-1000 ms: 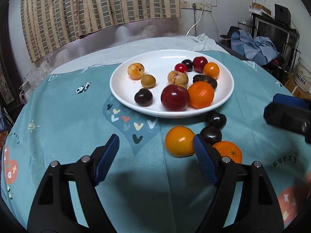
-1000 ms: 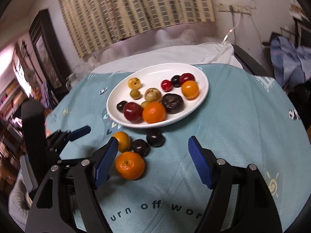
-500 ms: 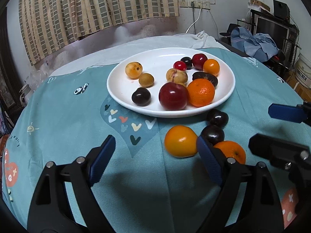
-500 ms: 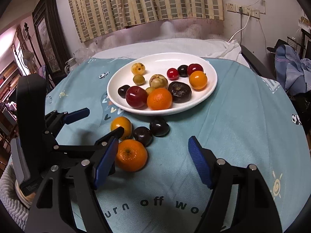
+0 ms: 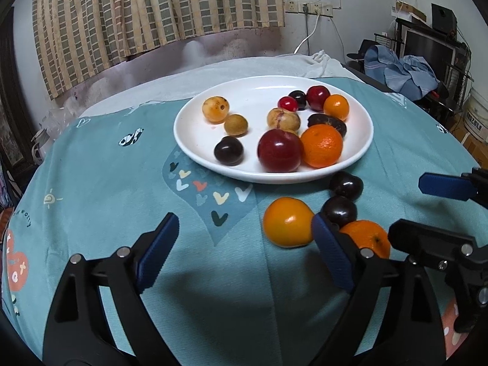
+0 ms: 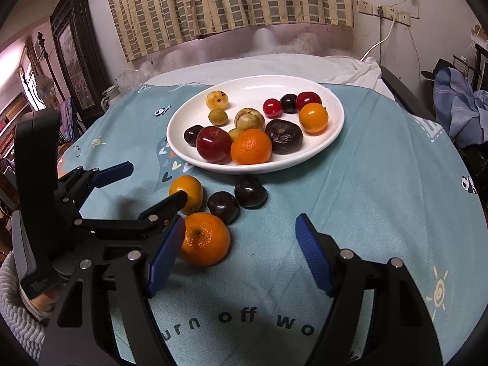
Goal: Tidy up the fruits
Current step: 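Move both open tools back toward the remaining fruits, then grasp an orange persimmon with the left tool while the right tool grasps a tangerine, then place the persimmon and tangerine on the plate, opening both tools, then move both open tools back toward the two dark plums, then grasp a dark plum with the left tool while the right tool grasps another dark plum, then place both dark plums on the plate, opening both tools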
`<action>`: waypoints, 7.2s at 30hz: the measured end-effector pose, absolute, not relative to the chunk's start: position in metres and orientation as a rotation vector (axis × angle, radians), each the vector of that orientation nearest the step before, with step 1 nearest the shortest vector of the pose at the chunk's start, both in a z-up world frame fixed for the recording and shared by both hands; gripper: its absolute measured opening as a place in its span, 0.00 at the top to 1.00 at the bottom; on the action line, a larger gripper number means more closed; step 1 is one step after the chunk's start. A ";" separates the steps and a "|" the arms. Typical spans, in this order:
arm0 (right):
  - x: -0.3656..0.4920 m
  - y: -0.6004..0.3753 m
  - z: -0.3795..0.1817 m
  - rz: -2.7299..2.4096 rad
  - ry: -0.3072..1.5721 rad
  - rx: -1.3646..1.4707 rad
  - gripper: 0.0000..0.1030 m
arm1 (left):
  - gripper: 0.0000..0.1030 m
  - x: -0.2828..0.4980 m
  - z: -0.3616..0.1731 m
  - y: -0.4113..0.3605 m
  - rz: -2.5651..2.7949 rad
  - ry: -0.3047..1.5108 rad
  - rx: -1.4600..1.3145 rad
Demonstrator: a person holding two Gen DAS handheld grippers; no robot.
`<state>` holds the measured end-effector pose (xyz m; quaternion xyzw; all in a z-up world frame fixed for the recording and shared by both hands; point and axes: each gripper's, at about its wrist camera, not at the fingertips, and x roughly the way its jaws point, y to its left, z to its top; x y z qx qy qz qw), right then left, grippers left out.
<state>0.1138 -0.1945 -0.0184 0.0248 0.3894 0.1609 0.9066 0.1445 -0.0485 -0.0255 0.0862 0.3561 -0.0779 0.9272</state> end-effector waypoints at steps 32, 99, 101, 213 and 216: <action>0.109 -0.162 -0.041 0.391 0.848 -0.096 0.28 | 0.24 0.136 -0.027 -0.036 -0.235 0.756 0.170; 0.195 -0.217 0.052 0.251 0.600 0.134 0.38 | 0.37 0.214 0.018 -0.024 -0.145 0.668 0.043; 0.179 -0.219 0.055 0.250 0.588 0.125 0.37 | 0.35 0.197 0.022 -0.024 -0.141 0.650 0.056; 0.254 -0.199 0.016 0.303 0.784 0.194 0.66 | 0.69 0.246 0.008 -0.050 -0.218 0.769 0.034; 0.259 -0.203 0.010 0.286 0.782 0.231 0.42 | 0.45 0.251 -0.003 -0.046 -0.206 0.771 0.025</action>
